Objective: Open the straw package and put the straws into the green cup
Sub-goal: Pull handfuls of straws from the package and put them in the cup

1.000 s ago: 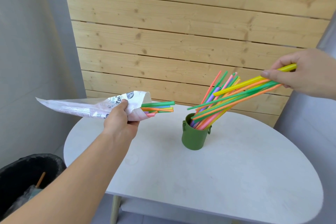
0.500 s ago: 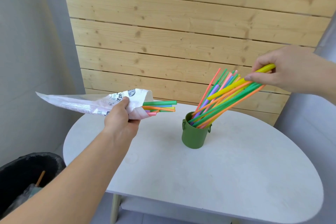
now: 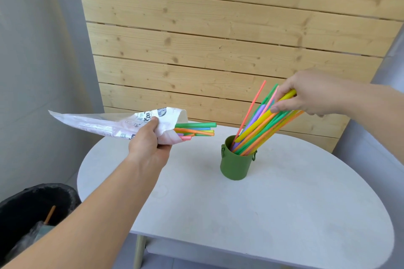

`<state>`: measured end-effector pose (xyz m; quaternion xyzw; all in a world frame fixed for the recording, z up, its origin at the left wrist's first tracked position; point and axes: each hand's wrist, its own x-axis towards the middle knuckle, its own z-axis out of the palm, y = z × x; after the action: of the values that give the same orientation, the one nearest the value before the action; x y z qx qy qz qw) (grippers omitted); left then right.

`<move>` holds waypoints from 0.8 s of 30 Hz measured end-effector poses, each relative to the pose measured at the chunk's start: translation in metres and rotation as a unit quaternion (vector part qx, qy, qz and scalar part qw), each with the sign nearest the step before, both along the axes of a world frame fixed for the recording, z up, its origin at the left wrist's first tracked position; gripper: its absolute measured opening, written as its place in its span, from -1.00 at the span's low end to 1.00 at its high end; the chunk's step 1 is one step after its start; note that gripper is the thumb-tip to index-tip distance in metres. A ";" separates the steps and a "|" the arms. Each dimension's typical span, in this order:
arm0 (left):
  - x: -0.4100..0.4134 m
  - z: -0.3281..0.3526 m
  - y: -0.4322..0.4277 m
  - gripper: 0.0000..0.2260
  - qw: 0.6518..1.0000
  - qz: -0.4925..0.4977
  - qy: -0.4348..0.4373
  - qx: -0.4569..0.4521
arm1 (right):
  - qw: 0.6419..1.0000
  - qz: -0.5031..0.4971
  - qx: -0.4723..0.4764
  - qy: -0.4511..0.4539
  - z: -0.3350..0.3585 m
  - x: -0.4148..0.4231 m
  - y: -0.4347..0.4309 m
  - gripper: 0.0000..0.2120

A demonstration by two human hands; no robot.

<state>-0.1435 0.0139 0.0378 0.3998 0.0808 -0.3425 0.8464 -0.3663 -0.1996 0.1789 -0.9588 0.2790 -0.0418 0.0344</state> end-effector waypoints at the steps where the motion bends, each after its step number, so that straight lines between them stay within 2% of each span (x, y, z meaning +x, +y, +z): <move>1: 0.000 -0.001 0.000 -0.79 1.000 0.000 0.000 0.000 | 1.000 -0.002 -0.007 0.004 -0.001 0.004 0.000 -0.83; 4: 0.001 -0.002 -0.001 -0.70 1.000 -0.004 -0.004 0.001 | 0.999 -0.016 -0.045 0.013 -0.003 0.017 -0.001 -0.82; 8: 0.002 -0.002 -0.001 -0.83 1.000 0.004 -0.002 -0.009 | 0.992 -0.029 -0.124 -0.022 -0.015 0.031 -0.001 -0.72; 11: 0.003 -0.002 -0.003 -0.83 1.000 -0.001 0.002 -0.001 | 0.991 -0.030 -0.113 -0.065 -0.029 0.034 0.000 -0.70; 17: 0.003 -0.001 -0.002 -0.90 1.000 -0.010 0.000 -0.005 | 0.990 -0.037 -0.095 -0.098 -0.046 0.032 0.005 -0.64; 24: 0.004 -0.002 -0.003 -0.91 1.000 -0.024 -0.010 -0.006 | 0.969 -0.064 -0.182 -0.156 -0.067 0.026 0.016 -0.49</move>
<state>-0.1399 0.0113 0.0359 0.4000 0.0606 -0.3593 0.8410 -0.3398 -0.1839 0.1120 -0.9106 0.3186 -0.2431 -0.1006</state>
